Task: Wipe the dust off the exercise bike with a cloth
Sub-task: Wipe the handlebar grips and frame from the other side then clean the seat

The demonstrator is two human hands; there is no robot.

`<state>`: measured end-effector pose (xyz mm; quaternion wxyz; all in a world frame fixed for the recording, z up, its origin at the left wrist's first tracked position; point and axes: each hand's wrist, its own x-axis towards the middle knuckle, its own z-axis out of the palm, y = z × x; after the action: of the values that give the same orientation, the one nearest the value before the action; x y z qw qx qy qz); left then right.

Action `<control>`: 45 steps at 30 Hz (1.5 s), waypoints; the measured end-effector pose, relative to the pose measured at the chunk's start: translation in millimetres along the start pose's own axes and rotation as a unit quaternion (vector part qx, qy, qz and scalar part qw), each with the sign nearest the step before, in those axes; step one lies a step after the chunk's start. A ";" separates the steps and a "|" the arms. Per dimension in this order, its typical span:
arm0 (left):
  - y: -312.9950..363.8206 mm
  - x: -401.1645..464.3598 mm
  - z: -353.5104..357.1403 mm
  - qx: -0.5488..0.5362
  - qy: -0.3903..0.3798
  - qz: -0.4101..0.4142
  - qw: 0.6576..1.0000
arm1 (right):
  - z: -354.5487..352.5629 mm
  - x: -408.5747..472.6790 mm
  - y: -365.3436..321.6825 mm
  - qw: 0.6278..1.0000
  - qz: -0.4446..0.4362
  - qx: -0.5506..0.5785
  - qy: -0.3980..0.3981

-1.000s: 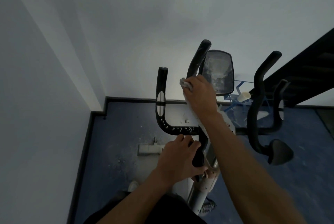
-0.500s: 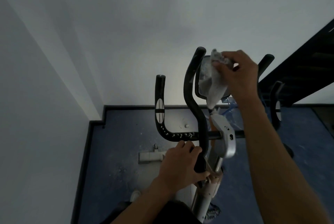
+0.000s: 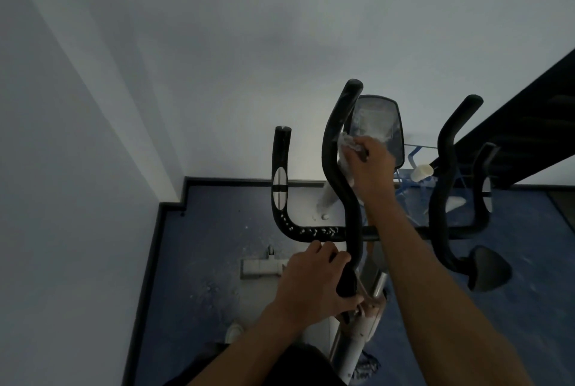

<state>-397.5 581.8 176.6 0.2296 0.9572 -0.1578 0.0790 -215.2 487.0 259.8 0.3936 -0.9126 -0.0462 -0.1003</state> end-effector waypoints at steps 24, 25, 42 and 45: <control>0.2 0.3 5.9 0.001 0.016 -0.004 1.000 | 25.6 17.5 -9.5 0.989 0.050 0.092 0.107; 0.3 0.1 6.2 -0.001 0.017 -0.004 1.000 | 27.3 16.8 -7.2 0.991 0.045 0.079 0.097; -0.3 0.1 2.2 0.005 0.017 0.001 1.000 | 20.5 25.3 -4.4 0.994 0.051 0.052 0.076; 0.0 -0.5 1.2 0.001 0.012 0.001 1.000 | 13.0 34.8 -21.0 0.986 0.049 0.088 0.131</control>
<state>-397.9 581.4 175.4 0.2304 0.9562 -0.1560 0.0914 -182.8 511.1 273.5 0.4796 -0.8544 0.0416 -0.1955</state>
